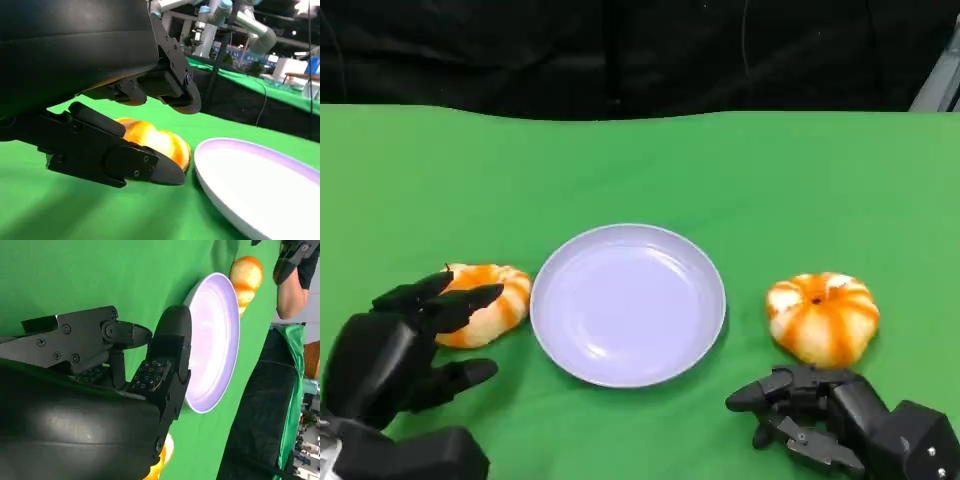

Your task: Grasp the bread from the table and place it into the plate.

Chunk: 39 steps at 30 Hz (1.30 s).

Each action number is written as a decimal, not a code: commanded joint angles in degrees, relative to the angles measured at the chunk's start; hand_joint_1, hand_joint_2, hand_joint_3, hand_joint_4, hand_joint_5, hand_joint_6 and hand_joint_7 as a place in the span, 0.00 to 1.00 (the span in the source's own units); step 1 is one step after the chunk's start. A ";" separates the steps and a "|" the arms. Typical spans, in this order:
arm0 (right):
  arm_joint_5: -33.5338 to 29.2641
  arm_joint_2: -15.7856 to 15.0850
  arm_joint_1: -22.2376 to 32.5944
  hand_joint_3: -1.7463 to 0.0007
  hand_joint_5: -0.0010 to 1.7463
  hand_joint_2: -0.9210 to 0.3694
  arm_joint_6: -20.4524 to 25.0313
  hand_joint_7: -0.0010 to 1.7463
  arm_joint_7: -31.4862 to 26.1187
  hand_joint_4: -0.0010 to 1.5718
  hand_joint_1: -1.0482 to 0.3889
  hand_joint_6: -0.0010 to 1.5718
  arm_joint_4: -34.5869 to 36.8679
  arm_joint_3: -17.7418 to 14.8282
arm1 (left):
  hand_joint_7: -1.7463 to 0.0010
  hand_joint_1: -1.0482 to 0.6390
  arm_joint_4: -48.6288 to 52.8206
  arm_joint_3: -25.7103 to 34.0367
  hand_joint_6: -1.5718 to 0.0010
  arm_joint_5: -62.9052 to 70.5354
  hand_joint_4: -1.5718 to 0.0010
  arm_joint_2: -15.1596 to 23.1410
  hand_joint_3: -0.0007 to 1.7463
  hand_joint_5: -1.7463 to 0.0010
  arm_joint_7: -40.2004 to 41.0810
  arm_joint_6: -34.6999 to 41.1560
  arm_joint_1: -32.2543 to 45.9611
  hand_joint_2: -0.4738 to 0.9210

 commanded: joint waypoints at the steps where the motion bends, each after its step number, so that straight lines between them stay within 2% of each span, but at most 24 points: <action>1: -0.68 -0.74 0.84 0.77 0.72 0.00 1.26 0.25 -0.54 0.49 0.70 0.68 0.53 -0.15 | 1.00 0.21 0.50 -2.91 0.61 0.34 0.73 2.04 0.06 1.00 0.87 4.15 -2.17 1.00; 15: -0.34 -0.43 0.45 0.78 0.71 0.00 1.45 0.25 -0.14 0.50 0.70 0.67 1.08 -0.31 | 1.00 0.17 6.86 -8.43 0.68 -2.06 0.73 1.94 0.06 1.00 -0.43 8.57 -8.76 1.00; 23: -0.35 -0.31 0.47 0.77 0.71 0.00 2.19 0.26 -0.22 0.50 0.70 0.67 0.65 -0.31 | 1.00 0.17 9.41 -10.29 0.72 -3.88 0.75 1.49 0.06 1.00 -4.12 10.83 -11.67 1.00; 39: -0.50 -0.30 0.53 0.78 0.71 0.00 1.61 0.26 -0.43 0.50 0.70 0.67 0.61 -0.31 | 0.99 0.17 14.32 -12.60 0.71 -6.15 0.72 0.06 0.09 0.99 -10.22 12.84 -15.33 1.00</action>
